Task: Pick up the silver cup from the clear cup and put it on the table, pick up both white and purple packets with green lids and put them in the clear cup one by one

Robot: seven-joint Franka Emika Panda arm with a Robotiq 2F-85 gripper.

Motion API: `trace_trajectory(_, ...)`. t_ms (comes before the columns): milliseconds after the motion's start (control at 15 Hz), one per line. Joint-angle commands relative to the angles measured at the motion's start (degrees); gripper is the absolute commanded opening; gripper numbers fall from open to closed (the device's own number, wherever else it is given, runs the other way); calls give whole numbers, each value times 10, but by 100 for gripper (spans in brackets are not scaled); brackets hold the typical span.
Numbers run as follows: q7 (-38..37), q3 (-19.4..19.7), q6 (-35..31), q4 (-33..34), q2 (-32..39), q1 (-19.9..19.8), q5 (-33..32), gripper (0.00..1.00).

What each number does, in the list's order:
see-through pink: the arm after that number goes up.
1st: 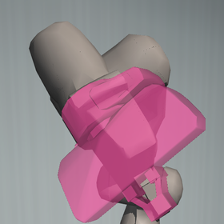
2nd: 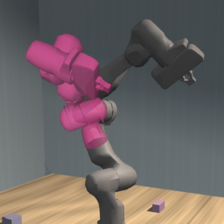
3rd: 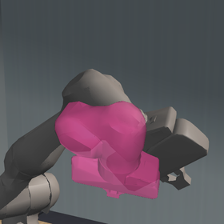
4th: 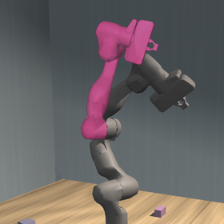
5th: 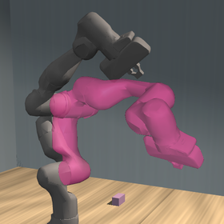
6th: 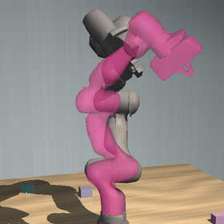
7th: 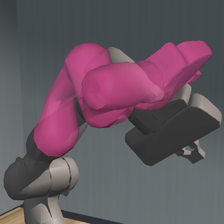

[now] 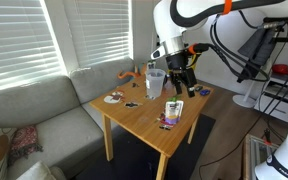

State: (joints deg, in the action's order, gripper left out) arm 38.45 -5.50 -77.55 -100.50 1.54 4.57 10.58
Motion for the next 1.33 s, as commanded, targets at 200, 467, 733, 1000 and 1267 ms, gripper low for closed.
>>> trace_trajectory(200,41,-3,-72,-50,-22,4,-12,99)
trace_trajectory(467,44,-5,-141,-80,-27,5,-7,83)
trace_trajectory(733,47,-7,-183,-97,-29,7,-5,44)
trace_trajectory(1000,42,-8,-192,-99,-34,7,-9,17)
trace_trajectory(1267,34,-5,-184,-92,-46,6,-6,5)
